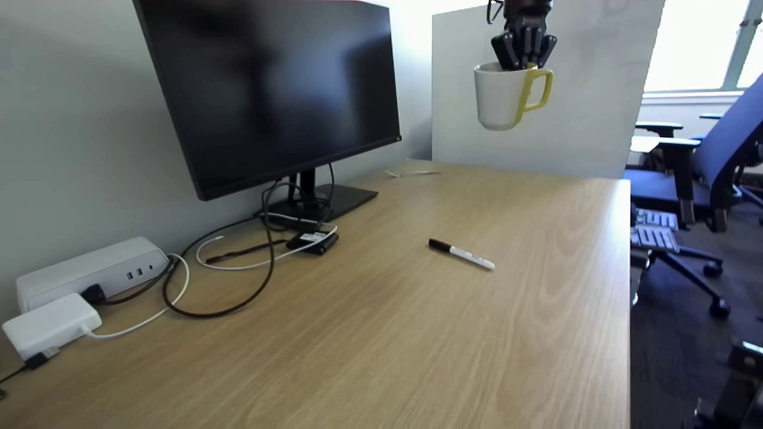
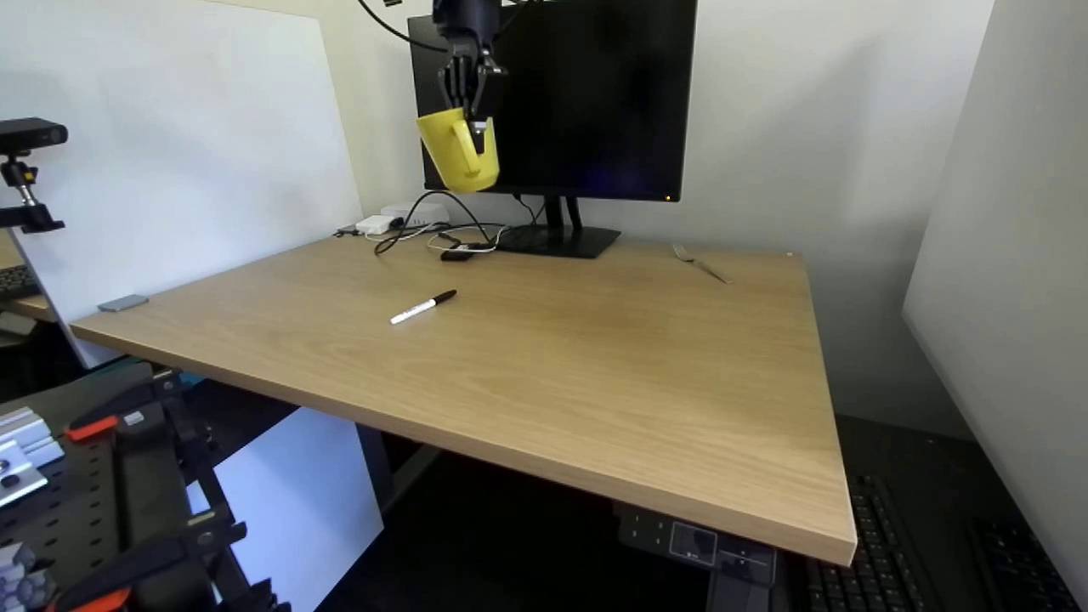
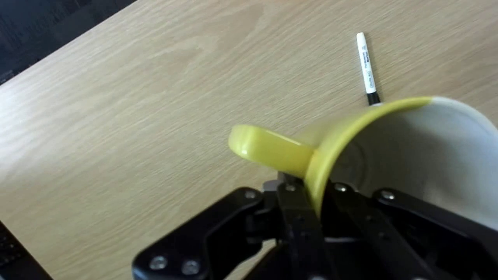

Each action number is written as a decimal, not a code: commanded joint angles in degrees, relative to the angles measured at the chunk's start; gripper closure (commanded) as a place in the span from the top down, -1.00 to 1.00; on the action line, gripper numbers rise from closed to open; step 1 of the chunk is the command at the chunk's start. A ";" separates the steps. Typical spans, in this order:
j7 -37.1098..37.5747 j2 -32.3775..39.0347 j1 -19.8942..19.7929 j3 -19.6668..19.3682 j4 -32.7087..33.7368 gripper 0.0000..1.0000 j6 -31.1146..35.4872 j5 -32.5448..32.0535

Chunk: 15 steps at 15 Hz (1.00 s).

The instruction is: Pick up the cup, move it to the right, pick up the pen from the table and put it in the cup.

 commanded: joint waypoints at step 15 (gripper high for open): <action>5.54 20.90 -1.67 0.73 4.49 -0.95 12.60 10.59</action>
